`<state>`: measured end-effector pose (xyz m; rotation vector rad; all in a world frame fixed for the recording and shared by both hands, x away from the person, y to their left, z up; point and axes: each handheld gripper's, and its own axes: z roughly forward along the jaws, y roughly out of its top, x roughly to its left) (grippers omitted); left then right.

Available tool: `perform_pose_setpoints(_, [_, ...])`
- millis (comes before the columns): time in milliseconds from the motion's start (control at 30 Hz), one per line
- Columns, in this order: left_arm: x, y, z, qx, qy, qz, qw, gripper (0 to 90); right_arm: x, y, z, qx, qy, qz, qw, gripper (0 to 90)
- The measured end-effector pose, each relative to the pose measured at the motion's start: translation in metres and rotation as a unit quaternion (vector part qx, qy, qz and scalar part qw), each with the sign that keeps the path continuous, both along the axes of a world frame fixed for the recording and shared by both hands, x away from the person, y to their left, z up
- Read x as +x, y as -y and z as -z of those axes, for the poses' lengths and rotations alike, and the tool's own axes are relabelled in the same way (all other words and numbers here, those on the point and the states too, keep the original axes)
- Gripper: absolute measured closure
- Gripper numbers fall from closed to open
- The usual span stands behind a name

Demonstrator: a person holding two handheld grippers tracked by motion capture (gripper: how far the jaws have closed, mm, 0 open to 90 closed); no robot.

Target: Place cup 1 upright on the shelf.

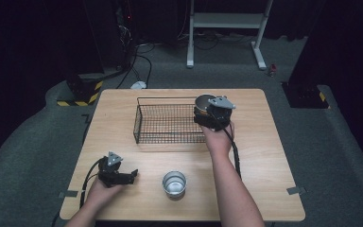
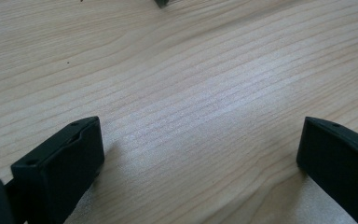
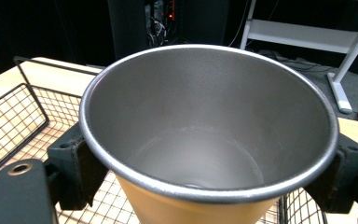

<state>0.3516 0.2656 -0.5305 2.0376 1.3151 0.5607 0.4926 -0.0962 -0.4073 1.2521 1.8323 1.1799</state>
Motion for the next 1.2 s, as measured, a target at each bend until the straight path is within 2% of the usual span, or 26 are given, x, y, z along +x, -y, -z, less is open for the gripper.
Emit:
perform_pose_setpoints(167, [0.0, 0.0, 0.0, -0.001, -0.001, 0.001, 1.0, 1.0, 0.01, -0.001, 0.011, -0.004, -0.016, 0.007, 0.9998, 13.7])
perform_pose_setpoints(333, [0.0, 0.0, 0.0, 0.0, 0.001, 0.003, 1.0, 1.3, 0.014, -0.002, 0.018, 0.0, -0.029, 0.011, 0.9995, 13.7])
perform_pose_setpoints(667, [0.0, 0.0, 0.0, 0.002, 0.003, 0.006, 1.0, 1.5, 0.02, -0.011, 0.033, -0.011, -0.051, 0.007, 0.9986, 13.6])
perform_pose_setpoints(767, [0.0, 0.0, 0.0, 0.002, 0.003, 0.007, 1.0, 1.5, 0.022, -0.014, 0.036, -0.02, -0.053, 0.003, 0.9984, 13.6])
perform_pose_setpoints(1200, [0.0, 0.0, 0.0, 0.003, 0.003, 0.009, 1.0, 1.5, 0.026, -0.02, 0.047, -0.03, -0.068, 0.004, 0.9972, 13.6])
